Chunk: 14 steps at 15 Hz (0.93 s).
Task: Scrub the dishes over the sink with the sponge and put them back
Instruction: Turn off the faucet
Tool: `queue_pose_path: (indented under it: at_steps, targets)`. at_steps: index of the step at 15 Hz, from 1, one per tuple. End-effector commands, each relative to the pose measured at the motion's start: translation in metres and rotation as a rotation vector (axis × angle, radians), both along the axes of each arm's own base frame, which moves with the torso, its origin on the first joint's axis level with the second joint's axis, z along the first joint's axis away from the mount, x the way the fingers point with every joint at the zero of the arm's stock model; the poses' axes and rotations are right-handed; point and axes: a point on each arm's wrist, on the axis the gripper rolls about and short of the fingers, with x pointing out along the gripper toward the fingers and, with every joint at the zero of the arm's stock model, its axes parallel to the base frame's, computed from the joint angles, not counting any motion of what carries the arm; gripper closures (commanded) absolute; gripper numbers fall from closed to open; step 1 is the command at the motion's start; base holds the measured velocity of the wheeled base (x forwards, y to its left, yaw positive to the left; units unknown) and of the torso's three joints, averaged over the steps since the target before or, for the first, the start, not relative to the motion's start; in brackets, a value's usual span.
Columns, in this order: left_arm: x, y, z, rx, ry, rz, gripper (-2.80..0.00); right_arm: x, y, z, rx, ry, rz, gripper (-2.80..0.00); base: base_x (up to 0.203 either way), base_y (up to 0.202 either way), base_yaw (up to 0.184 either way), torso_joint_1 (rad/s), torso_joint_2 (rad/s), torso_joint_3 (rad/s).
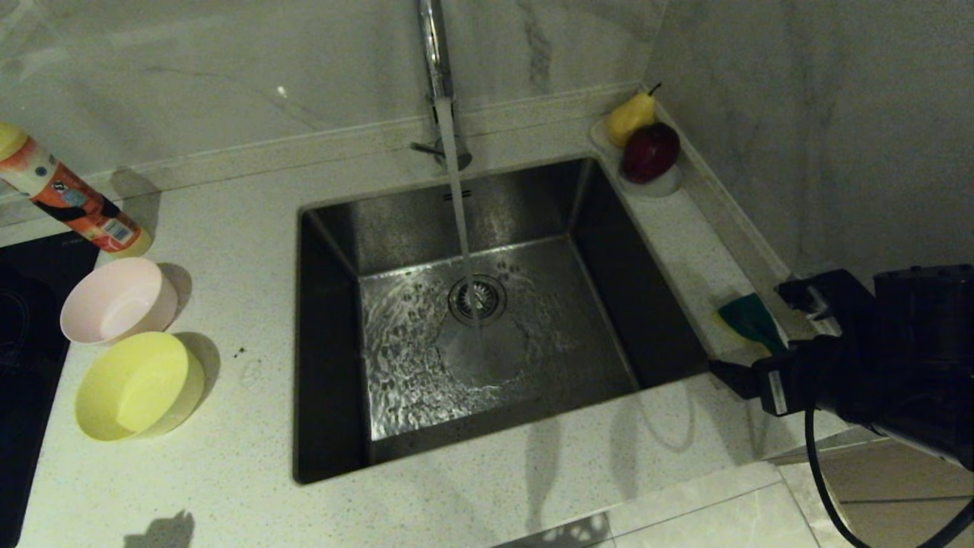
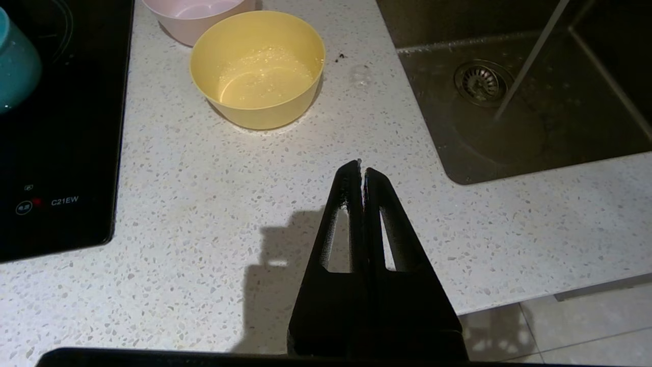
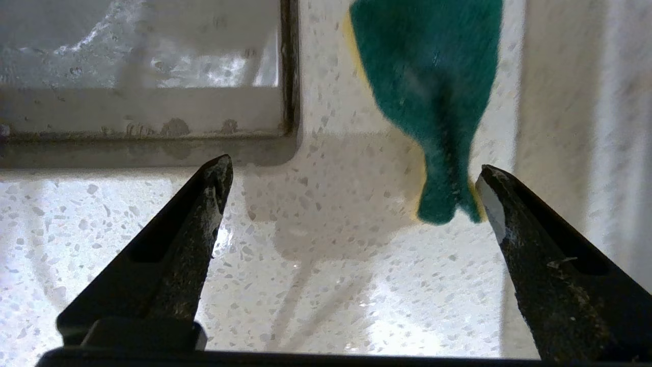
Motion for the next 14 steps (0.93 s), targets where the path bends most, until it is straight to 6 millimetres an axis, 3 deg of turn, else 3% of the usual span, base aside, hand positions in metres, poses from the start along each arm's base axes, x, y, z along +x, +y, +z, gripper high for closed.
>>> queue_pose_path:
  at_steps: [1,14]
  targets:
    - [0.0034,0.0000,-0.0110,0.000,0.040,0.001,0.00,0.0019,0.0006,-0.0061,0.027,0.024,-0.015,-2.80,0.000,0.000,0.000,0.000,0.00,0.000]
    - [0.0034,0.0000,-0.0110,0.000,0.040,0.001,0.00,0.0031,0.0069,-0.0078,0.031,0.033,0.011,-2.80,0.000,0.000,0.000,0.000,0.00,0.000]
